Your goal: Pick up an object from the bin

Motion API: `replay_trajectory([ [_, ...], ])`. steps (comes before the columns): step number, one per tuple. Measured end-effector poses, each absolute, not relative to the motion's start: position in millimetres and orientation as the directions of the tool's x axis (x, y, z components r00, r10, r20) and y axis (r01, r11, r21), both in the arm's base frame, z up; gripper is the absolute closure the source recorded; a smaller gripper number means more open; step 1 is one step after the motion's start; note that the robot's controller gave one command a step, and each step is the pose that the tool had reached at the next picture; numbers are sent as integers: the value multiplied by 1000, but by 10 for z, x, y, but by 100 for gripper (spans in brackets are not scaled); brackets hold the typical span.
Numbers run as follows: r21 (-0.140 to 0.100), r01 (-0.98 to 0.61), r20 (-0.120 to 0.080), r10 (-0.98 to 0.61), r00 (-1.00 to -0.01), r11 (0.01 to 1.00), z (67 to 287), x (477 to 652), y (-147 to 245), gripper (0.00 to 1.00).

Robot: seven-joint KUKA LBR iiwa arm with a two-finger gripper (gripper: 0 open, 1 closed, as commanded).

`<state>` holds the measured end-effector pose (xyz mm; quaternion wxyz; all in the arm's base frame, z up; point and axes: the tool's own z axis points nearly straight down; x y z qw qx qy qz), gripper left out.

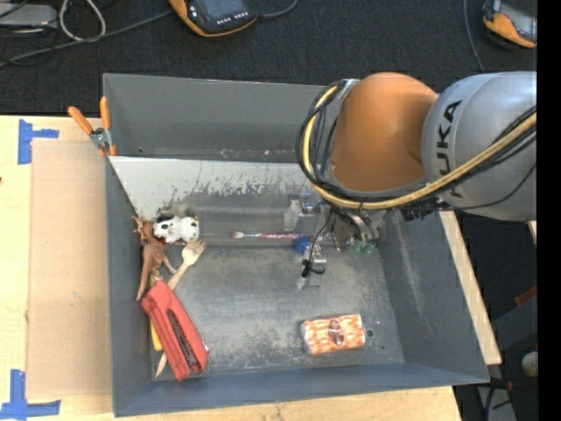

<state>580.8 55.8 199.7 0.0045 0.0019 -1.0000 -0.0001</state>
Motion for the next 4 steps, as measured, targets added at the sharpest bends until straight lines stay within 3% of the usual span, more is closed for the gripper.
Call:
replay_trajectory([
  [1,1,-2,1,-2,-1000,1000,2045,5824,555,0],
  [2,2,43,4,43,-999,999,1797,5498,166,0],
  [3,2,-42,-1,-42,-999,999,1576,5395,112,0],
  [4,2,-136,1,-136,-991,991,942,5194,-298,0],
])
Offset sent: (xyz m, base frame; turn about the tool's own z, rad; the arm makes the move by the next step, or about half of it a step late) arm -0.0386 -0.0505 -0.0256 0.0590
